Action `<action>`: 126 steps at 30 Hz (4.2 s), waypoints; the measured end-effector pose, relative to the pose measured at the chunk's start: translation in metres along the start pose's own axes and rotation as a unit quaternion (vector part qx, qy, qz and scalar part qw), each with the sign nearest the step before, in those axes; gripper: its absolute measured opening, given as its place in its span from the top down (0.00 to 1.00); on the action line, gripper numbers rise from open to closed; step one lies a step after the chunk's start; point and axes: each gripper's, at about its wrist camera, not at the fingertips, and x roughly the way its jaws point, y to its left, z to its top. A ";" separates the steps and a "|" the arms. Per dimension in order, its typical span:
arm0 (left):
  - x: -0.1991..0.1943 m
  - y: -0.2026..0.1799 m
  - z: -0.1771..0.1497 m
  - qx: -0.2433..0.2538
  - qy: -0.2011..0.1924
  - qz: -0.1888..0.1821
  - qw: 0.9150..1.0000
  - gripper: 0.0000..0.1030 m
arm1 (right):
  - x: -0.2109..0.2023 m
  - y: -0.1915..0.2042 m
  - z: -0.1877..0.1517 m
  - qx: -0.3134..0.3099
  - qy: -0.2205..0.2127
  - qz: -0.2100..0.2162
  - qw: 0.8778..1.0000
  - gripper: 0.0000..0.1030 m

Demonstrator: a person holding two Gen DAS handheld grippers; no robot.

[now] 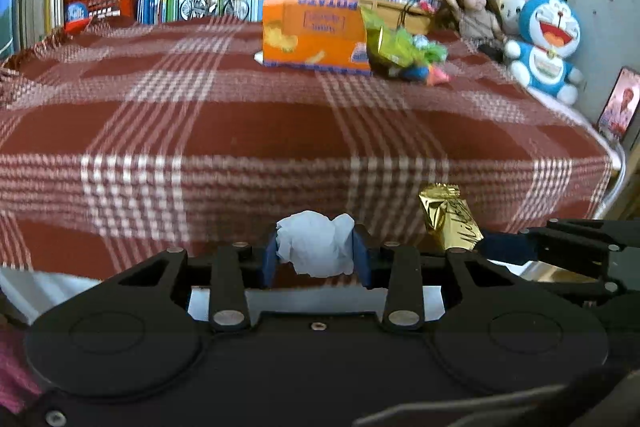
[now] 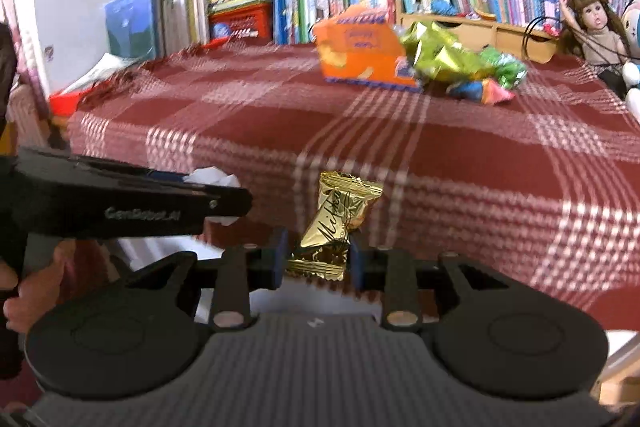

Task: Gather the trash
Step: 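Carry tissue and wrapper over the trash bin and open both tools, then move both open tools back over the table, then grasp the orange POTATO STICKS box with the left tool while the right grasps the yellow-green foil bag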

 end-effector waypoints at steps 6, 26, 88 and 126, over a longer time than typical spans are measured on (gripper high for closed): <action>0.021 0.007 -0.031 -0.012 0.056 0.015 0.998 0.65 | 0.015 0.003 -0.034 0.003 0.061 0.008 0.998 0.64; 0.089 0.029 -0.098 -0.044 0.194 0.025 0.980 0.40 | 0.064 0.000 -0.102 0.024 0.200 0.033 0.979 0.36; 0.164 0.002 0.198 0.036 -0.168 0.012 0.985 0.00 | 0.151 -0.098 0.143 -0.183 -0.042 -0.124 0.974 0.48; 0.158 -0.022 0.169 0.076 -0.222 0.033 0.972 0.26 | 0.104 -0.108 0.118 -0.138 -0.103 -0.143 0.975 0.51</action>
